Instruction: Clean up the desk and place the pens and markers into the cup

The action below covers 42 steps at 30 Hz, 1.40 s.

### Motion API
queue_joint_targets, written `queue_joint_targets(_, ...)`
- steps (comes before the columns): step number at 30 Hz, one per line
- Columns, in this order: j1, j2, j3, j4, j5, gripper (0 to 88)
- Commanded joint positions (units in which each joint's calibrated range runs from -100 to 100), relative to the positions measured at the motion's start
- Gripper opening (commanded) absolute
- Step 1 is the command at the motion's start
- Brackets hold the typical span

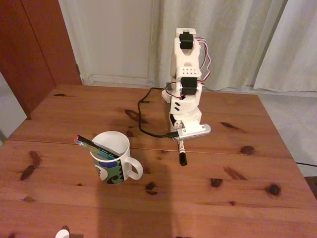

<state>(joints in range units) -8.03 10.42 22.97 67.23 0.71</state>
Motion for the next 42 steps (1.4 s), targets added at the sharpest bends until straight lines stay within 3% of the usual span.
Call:
queue_joint_targets(1, -0.53, -3.6, 1.19, -2.59, 0.08, 13.0)
queue_joint_targets(8, -0.05, -3.68, 6.06, -9.99, 0.34, 12.3)
queue_joint_targets(14, 0.03, -3.68, 6.15, -9.99, 0.39, 0.3)
queue_joint_targets(21, 0.27, -4.51, 3.09, -10.07, 0.13, 0.7)
queue_joint_targets(42, 12.74, -28.92, -6.65, -12.48, 0.08, 0.7)
